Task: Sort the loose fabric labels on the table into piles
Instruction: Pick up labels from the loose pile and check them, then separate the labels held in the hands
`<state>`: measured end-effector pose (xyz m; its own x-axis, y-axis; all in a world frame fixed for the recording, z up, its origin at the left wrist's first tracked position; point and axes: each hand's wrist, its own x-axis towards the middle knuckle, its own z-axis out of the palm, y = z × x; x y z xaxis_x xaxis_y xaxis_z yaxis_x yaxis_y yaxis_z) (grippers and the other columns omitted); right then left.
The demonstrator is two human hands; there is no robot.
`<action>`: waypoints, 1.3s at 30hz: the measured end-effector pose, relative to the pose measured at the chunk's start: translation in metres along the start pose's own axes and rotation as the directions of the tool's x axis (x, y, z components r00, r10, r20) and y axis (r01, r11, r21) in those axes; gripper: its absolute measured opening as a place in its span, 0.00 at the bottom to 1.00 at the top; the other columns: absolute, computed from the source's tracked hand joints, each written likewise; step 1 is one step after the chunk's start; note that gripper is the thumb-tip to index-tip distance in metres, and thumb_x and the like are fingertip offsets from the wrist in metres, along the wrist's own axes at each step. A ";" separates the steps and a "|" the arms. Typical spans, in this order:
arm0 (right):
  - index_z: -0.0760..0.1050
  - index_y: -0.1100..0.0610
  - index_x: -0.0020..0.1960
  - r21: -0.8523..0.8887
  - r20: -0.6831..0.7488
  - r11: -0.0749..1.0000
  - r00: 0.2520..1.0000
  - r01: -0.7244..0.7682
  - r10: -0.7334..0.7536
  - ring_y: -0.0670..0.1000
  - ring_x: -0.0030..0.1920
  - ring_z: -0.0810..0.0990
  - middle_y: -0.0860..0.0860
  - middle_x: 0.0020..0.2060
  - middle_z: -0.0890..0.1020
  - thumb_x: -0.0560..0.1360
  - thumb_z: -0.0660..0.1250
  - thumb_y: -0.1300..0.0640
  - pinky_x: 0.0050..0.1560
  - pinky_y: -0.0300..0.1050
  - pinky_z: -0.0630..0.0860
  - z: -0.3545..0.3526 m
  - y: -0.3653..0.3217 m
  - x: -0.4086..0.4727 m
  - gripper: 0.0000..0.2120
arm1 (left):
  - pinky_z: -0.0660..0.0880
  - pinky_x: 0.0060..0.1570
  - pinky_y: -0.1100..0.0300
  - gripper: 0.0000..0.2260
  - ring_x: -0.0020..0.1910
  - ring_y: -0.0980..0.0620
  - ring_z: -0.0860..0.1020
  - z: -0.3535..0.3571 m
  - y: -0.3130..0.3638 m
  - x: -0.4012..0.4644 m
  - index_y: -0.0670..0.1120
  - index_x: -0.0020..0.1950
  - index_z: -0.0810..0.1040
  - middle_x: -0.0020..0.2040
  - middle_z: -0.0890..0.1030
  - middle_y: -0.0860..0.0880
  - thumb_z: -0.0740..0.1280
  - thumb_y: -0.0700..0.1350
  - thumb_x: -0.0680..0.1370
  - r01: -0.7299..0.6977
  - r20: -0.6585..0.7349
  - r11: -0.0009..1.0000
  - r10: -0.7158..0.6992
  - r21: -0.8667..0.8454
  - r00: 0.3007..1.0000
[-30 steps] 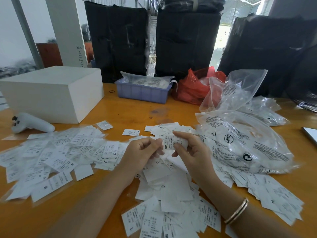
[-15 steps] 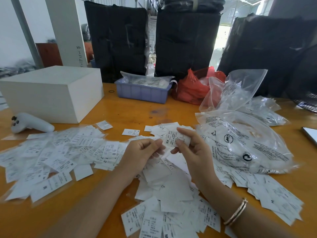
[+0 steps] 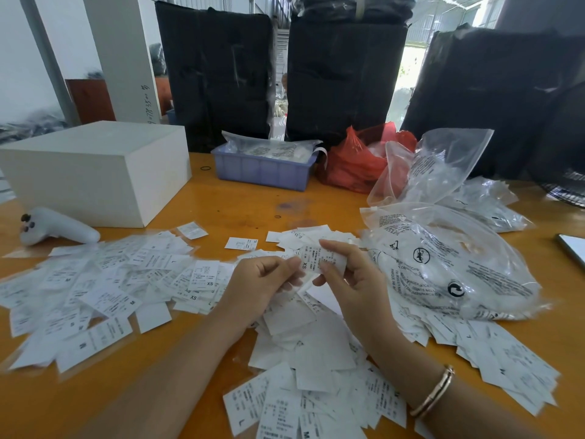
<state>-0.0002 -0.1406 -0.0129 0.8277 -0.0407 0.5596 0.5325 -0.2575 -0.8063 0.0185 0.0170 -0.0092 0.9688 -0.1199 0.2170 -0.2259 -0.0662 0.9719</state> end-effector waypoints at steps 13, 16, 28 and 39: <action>0.74 0.39 0.52 -0.069 -0.034 0.996 0.997 0.062 -0.065 0.41 0.38 0.83 0.40 0.39 0.82 0.76 0.66 0.65 0.37 0.29 0.75 0.000 -0.001 -0.001 0.19 | 0.74 0.36 0.71 0.12 0.33 0.58 0.80 -0.002 -0.003 0.001 0.49 0.37 0.84 0.34 0.84 0.50 0.68 0.57 0.68 -0.017 0.029 1.000 0.017 0.011 0.999; 0.74 0.39 0.52 -0.070 -0.046 0.996 0.997 0.058 -0.061 0.41 0.39 0.83 0.44 0.39 0.83 0.76 0.66 0.64 0.38 0.30 0.75 -0.001 -0.002 -0.001 0.19 | 0.73 0.35 0.72 0.12 0.32 0.59 0.80 -0.002 -0.002 0.001 0.50 0.36 0.84 0.34 0.84 0.51 0.68 0.57 0.68 -0.019 0.032 1.000 0.019 0.005 0.999; 0.75 0.38 0.50 -0.038 0.027 0.999 1.000 0.003 -0.001 0.43 0.38 0.83 0.41 0.40 0.82 0.75 0.66 0.65 0.36 0.36 0.78 0.001 -0.002 -0.002 0.20 | 0.74 0.35 0.70 0.13 0.33 0.59 0.79 -0.002 0.004 -0.001 0.47 0.43 0.83 0.36 0.85 0.50 0.66 0.55 0.70 0.026 0.061 0.999 -0.025 -0.021 0.998; 0.74 0.45 0.55 0.264 -0.105 0.963 0.991 -0.057 0.087 0.50 0.34 0.84 0.62 0.39 0.78 0.76 0.64 0.67 0.38 0.35 0.76 -0.006 -0.004 0.003 0.18 | 0.75 0.37 0.70 0.06 0.36 0.59 0.81 -0.005 0.006 0.000 0.49 0.43 0.84 0.39 0.85 0.50 0.72 0.47 0.67 0.019 -0.022 0.990 -0.022 -0.143 1.000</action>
<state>-0.0010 -0.1451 -0.0067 0.8479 -0.1641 0.5041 0.5123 0.0090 -0.8588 0.0173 0.0217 -0.0032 0.9755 -0.0963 0.1976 -0.1910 0.0737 0.9788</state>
